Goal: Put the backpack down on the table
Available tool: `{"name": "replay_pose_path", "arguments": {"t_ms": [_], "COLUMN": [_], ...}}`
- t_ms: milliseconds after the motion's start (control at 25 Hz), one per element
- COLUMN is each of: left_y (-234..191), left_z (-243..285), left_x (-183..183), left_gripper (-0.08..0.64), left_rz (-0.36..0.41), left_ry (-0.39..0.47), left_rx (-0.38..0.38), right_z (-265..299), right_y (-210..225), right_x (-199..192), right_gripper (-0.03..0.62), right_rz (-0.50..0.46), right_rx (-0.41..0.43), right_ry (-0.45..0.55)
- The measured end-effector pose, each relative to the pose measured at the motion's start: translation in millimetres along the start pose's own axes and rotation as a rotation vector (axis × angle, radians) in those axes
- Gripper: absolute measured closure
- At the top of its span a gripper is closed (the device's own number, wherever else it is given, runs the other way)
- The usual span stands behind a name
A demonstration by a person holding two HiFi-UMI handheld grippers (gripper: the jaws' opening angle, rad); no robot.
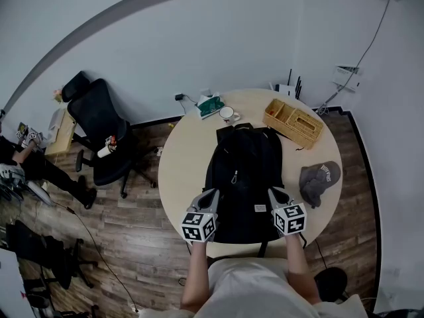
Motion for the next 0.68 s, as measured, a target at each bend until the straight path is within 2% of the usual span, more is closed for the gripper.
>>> {"name": "replay_pose_path", "arguments": {"t_ms": [680], "left_y": [0.9], "left_z": [1.1], "left_x": [-2.8], "left_gripper": [0.503], "left_rz": [0.006], "left_ry": [-0.017], "left_rx": [0.005], "right_z": [0.2], "right_y": [-5.6], "right_x": [-0.7], "right_gripper": [0.592], "right_rz": [-0.034], "right_rx": [-0.001], "right_ry": [-0.006]}}
Point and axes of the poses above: the fingertips, and each gripper's own axes: z forward along the fingers, y to its right, x out of its top, the point moved 2 cm from there along -z, backward along the fingers, and after that the axes turned 14 degrees about -x, right-handed, at the moved point
